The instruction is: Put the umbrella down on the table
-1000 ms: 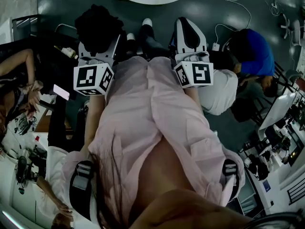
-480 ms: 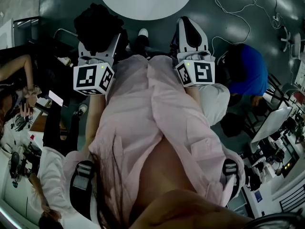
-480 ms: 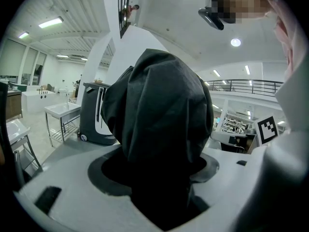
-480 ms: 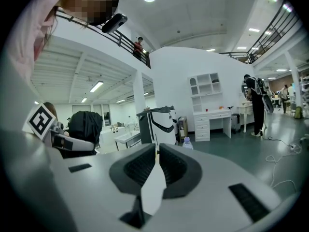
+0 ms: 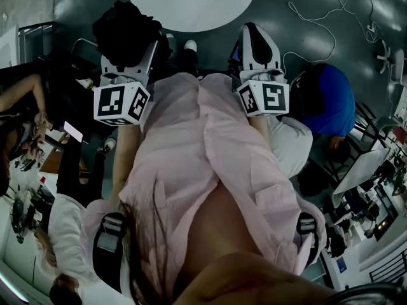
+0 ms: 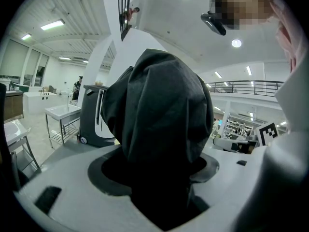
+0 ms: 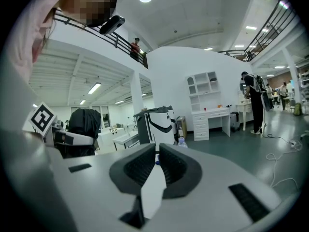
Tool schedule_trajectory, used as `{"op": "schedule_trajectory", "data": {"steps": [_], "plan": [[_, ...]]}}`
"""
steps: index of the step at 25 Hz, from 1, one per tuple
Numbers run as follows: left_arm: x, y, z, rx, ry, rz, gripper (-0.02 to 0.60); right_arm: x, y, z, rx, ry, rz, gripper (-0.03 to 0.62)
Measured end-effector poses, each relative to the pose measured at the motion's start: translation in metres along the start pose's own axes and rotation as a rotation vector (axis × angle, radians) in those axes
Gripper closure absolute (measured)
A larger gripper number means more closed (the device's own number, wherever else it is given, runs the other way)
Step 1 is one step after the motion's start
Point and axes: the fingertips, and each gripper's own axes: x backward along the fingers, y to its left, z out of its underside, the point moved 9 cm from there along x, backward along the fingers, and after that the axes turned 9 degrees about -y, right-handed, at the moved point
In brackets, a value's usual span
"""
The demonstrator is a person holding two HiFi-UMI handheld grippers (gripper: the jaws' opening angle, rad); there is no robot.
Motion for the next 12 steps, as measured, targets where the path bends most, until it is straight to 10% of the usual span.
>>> {"op": "schedule_trajectory", "data": {"steps": [12], "plan": [[-0.052,0.042,-0.022,0.009,0.020,0.067,0.259,-0.043,0.004,-0.007,-0.008,-0.003,0.084,0.551]]}}
